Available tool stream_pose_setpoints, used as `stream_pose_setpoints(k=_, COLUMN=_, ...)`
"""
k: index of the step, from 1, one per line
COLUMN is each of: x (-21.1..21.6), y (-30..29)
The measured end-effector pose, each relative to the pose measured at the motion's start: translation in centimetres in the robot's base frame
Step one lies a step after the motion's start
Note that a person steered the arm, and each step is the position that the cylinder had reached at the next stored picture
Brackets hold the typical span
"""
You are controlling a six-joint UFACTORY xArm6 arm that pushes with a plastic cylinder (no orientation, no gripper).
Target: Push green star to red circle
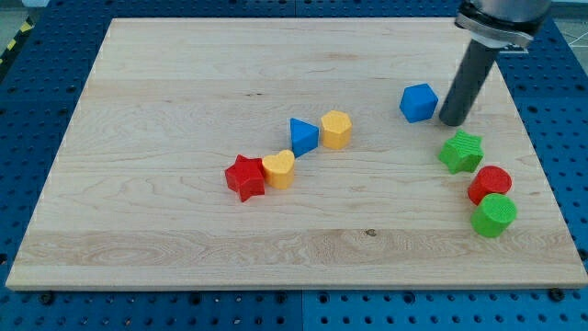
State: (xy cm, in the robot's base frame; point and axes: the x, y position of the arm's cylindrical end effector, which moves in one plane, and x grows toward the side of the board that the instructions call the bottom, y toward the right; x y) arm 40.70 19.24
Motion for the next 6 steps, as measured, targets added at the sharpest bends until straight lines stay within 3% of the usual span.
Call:
stream_pose_setpoints(k=2, x=0.8, y=-4.7)
stream_pose_setpoints(k=6, x=4.7, y=-2.0)
